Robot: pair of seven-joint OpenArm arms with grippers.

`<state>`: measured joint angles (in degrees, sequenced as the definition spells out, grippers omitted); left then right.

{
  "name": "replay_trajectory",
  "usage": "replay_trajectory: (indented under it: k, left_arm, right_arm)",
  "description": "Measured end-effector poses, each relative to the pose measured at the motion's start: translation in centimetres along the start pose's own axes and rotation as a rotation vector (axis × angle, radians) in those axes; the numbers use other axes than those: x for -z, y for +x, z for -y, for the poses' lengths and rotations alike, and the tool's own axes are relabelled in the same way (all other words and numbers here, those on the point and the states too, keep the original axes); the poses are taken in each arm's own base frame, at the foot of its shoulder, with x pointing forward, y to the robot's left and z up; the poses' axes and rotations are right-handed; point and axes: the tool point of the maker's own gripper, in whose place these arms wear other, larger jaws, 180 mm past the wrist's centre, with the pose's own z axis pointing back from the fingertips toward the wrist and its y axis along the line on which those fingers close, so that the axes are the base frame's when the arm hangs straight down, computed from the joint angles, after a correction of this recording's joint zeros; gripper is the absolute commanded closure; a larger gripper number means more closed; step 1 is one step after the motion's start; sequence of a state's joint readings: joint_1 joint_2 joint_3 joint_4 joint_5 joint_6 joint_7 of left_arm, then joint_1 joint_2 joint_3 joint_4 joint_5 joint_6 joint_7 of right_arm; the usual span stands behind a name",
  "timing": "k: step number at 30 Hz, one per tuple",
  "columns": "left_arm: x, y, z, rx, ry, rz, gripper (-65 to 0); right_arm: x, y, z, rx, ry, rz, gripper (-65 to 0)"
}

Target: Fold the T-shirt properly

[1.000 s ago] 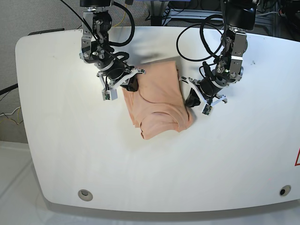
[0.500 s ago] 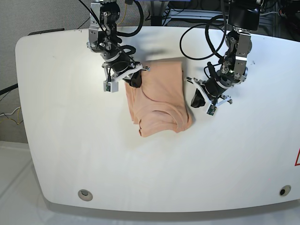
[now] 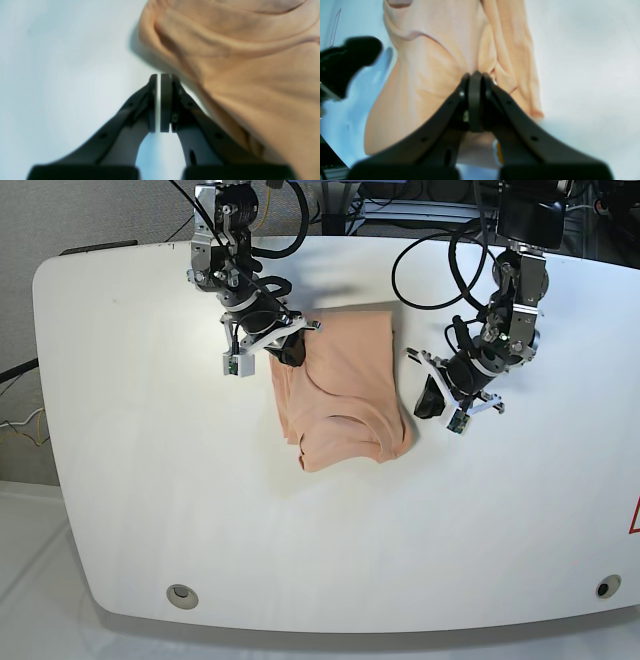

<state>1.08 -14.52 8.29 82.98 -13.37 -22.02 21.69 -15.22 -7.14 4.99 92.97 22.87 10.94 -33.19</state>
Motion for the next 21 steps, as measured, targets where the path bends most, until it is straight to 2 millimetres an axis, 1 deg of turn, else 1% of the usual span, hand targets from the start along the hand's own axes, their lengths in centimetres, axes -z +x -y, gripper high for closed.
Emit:
replay_trajectory:
  k: [3, 6, 9, 12, 13, 15, 18, 21]
  left_arm:
    - [-0.5, 1.2, -0.3, 0.024, 0.008, 0.030, -0.4]
    - [-1.3, 2.2, -0.3, 0.057, 0.011, 0.053, -0.4]
    - [-2.4, 3.4, -0.1, 0.097, 0.013, 0.079, -0.4]
    - [-3.5, 4.5, -0.2, 0.132, 0.023, 0.077, -0.4]
    - [-3.9, 5.2, -0.4, 0.138, 0.031, 0.090, -0.4]
    - [-4.8, 6.5, -1.2, 0.148, 0.064, 0.108, -0.4]
    - [-6.1, 7.8, -2.7, 0.153, 0.115, 0.128, -0.4]
    - [-7.1, 7.8, -3.8, 0.147, 0.157, 0.125, -0.4]
  right_arm:
    - [-0.2, 0.4, -0.1, -0.017, 0.000, -0.001, 0.0]
    - [-0.7, 1.3, -0.1, -0.058, -0.007, -0.003, 0.0]
    - [-1.8, 3.4, 0.3, -0.121, -0.016, 0.036, 0.0]
    - [-3.0, 6.2, 0.6, -0.184, -0.033, 0.094, 0.0]
    - [-3.5, 7.3, 0.5, -0.204, -0.036, 0.120, 0.0]
    - [-4.0, 8.6, 0.1, -0.234, -0.032, 0.143, 0.0]
    - [-4.6, 9.5, -0.2, -0.265, -0.030, 0.150, 0.0]
    - [-5.4, 10.1, 0.5, -0.253, -0.041, 0.156, 0.0]
